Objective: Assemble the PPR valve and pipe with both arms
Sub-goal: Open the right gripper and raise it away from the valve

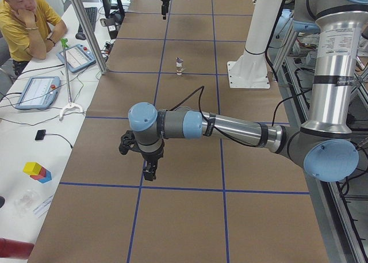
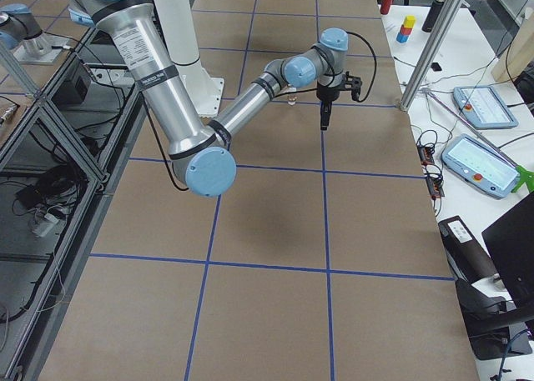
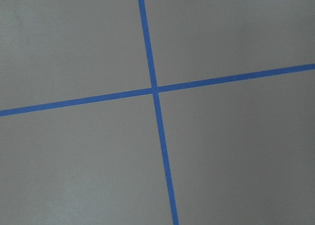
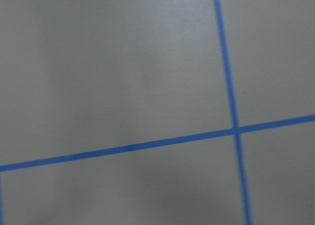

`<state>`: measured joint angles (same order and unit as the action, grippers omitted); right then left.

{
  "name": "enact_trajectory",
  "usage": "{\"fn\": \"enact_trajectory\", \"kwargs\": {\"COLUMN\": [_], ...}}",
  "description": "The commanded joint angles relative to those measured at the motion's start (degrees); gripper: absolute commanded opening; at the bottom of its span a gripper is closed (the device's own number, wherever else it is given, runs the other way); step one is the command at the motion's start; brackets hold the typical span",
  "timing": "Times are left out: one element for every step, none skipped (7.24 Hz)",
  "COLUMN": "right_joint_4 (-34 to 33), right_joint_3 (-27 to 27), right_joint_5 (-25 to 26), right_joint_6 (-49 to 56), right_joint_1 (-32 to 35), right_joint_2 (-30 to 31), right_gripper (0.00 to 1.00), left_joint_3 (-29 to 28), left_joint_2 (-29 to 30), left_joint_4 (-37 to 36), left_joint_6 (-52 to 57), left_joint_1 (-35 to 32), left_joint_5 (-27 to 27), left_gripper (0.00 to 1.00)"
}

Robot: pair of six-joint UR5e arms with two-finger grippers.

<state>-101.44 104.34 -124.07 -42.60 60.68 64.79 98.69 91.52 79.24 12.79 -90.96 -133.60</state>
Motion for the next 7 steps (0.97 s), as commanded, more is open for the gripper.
{"fn": "enact_trajectory", "kwargs": {"right_joint_4": [0.53,0.45,0.45,0.45,0.54,0.54,0.54], "right_joint_3": [-2.55,-4.82,-5.63,-6.94,-7.39,-7.31,-7.22], "right_joint_5": [-0.65,-1.00,-2.57,-5.19,-6.35,-6.54,-6.62], "right_joint_6": [21.41,31.60,39.70,46.22,50.12,51.29,51.30], "right_joint_1": [7.58,12.83,17.06,21.54,23.93,26.91,29.90], "right_joint_2": [7.86,9.90,13.84,16.49,19.21,22.37,25.36], "right_gripper": [1.00,1.00,1.00,1.00,1.00,1.00,1.00], "left_joint_3": [-0.34,-0.08,0.36,0.80,0.80,1.24,1.85], "left_joint_2": [-1.77,-3.00,-3.10,-3.10,-3.01,-1.79,-1.78], "left_joint_4": [1.88,3.10,3.64,3.64,3.64,3.47,3.47], "left_joint_6": [0.66,0.57,0.39,0.31,0.31,0.22,0.30], "left_joint_1": [-0.35,-0.44,-0.53,-0.53,-0.53,-0.44,-0.44], "left_joint_5": [-0.09,-0.09,0.00,0.00,0.00,0.52,0.53], "left_gripper": [1.00,1.00,1.00,1.00,1.00,1.00,1.00]}}
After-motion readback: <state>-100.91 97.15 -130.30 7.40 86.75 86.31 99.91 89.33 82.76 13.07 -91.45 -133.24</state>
